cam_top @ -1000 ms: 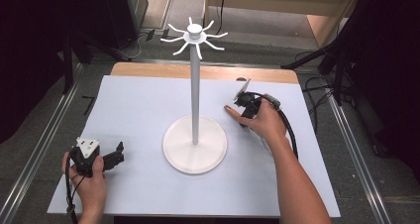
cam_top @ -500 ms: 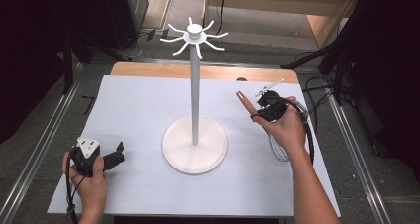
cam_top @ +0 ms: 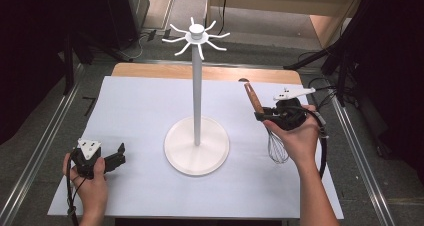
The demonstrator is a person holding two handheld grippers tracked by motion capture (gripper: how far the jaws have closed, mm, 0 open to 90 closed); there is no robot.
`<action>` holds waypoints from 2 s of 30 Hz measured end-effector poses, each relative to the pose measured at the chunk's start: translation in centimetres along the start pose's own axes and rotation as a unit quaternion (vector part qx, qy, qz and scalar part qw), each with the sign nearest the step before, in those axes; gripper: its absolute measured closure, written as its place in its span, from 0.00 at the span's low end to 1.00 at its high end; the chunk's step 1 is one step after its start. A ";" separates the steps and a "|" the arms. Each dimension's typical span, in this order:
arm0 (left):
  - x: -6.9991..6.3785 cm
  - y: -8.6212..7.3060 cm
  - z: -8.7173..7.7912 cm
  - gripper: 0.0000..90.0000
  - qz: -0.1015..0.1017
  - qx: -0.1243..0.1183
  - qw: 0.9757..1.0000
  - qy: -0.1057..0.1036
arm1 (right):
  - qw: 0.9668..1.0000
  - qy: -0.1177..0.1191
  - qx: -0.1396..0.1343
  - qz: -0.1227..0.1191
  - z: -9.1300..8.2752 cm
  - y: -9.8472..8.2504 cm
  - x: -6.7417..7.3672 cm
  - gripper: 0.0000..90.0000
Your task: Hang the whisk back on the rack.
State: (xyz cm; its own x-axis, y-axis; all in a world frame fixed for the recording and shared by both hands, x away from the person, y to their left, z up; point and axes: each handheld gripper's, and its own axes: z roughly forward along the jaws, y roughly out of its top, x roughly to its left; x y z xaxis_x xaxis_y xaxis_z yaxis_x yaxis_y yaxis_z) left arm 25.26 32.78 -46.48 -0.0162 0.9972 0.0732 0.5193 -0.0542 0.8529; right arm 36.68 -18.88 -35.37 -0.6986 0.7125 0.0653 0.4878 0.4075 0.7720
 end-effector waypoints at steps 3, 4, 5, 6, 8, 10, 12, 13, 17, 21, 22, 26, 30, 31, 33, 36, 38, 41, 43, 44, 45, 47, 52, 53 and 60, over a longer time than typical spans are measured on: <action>0.0 0.0 0.0 0.05 -0.001 0.000 1.000 0.000 | 0.999 0.009 -0.035 0.005 -1.0 0.1 0.5 0.79; 0.0 0.0 0.0 0.05 -0.001 0.000 1.000 0.000 | 0.999 0.011 -0.052 0.008 -1.4 0.1 0.7 0.79; 0.0 0.0 0.0 0.05 -0.001 -0.001 1.000 0.000 | 0.998 0.015 -0.063 0.009 -1.6 0.2 0.8 0.79; 0.0 0.0 0.0 0.05 -0.002 -0.002 1.000 -0.001 | 0.996 0.022 -0.080 0.012 -2.0 0.2 1.0 0.79; 0.0 0.0 0.0 0.05 -0.003 -0.002 1.000 -0.002 | 0.994 0.028 -0.107 0.016 -2.6 0.3 1.4 0.79; 0.0 0.0 0.0 0.05 -0.003 -0.001 1.000 0.000 | 0.991 0.033 -0.129 0.017 -3.1 0.5 1.8 0.79; 0.1 0.0 0.0 0.05 -0.004 -0.001 1.000 -0.001 | 0.988 0.034 -0.149 0.017 -3.7 0.6 2.2 0.79; 0.1 0.0 0.0 0.05 -0.004 0.000 1.000 -0.001 | 0.987 0.036 -0.155 0.016 -3.9 0.7 2.4 0.79; 0.1 0.0 0.0 0.05 -0.003 0.000 1.000 -0.001 | 0.983 0.041 -0.179 0.007 -4.6 1.1 3.3 0.79; 0.0 0.0 0.0 0.05 -0.002 -0.001 1.000 0.000 | 0.979 0.045 -0.200 0.001 -4.9 1.5 4.3 0.79; 0.1 0.0 0.0 0.05 -0.004 -0.002 1.000 -0.001 | 0.977 0.048 -0.208 -0.002 -5.0 1.6 4.5 0.79; 0.1 0.0 -0.1 0.05 -0.006 -0.001 1.000 -0.002 | 0.972 0.045 -0.231 -0.014 -5.4 2.0 5.6 0.79; 0.2 0.0 -0.1 0.05 -0.006 -0.002 1.000 -0.003 | 0.966 0.046 -0.253 -0.024 -5.6 2.3 6.5 0.79; 0.2 0.0 -0.1 0.05 -0.006 -0.002 1.000 -0.002 | 0.965 0.048 -0.258 -0.024 -5.7 2.4 6.6 0.79; 0.2 0.0 -0.1 0.05 -0.006 -0.002 1.000 -0.003 | 0.962 0.047 -0.268 -0.027 -6.0 2.5 7.0 0.79; 0.1 0.0 0.0 0.05 -0.006 -0.002 1.000 -0.002 | 0.958 0.052 -0.279 -0.029 -6.3 2.8 7.5 0.79; 0.1 0.0 -0.1 0.05 -0.006 -0.001 1.000 -0.002 | 0.956 0.049 -0.287 -0.036 -6.4 3.1 7.8 0.79; 0.2 0.0 0.0 0.05 -0.006 -0.002 1.000 -0.002 | 0.952 0.060 -0.298 -0.037 -6.6 3.4 8.4 0.79; 0.1 0.0 -0.1 0.05 -0.006 -0.002 1.000 -0.002 | 0.949 0.060 -0.307 -0.043 -6.7 3.7 8.8 0.79; 0.1 0.0 -0.1 0.05 -0.005 -0.001 1.000 -0.003 | 0.948 0.063 -0.310 -0.044 -6.7 3.8 9.0 0.79; 0.1 0.0 -0.1 0.05 -0.005 -0.002 1.000 -0.003 | 0.946 0.064 -0.313 -0.047 -6.8 4.0 9.2 0.79; 0.1 0.0 -0.1 0.05 -0.005 -0.001 1.000 -0.002 | 0.945 0.065 -0.317 -0.047 -6.8 4.3 9.5 0.79; 0.2 0.0 -0.1 0.05 -0.006 -0.002 1.000 -0.003 | 0.939 0.066 -0.333 -0.052 -7.0 4.9 10.4 0.79; 0.2 0.0 -0.1 0.05 -0.005 -0.001 1.000 -0.003 | 0.938 0.070 -0.334 -0.053 -7.1 5.1 10.6 0.79; 0.2 0.0 -0.1 0.05 -0.005 -0.001 1.000 -0.003 | 0.935 0.066 -0.343 -0.059 -7.2 5.8 11.3 0.79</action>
State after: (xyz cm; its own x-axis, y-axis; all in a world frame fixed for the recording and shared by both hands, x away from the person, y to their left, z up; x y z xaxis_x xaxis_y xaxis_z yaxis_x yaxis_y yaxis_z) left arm 25.19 32.96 -46.44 -0.0158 0.9980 0.0607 0.5175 -0.0438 0.8546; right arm 27.84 -12.55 -25.60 -0.8068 0.5908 -0.0027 -0.0151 -0.0159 0.9998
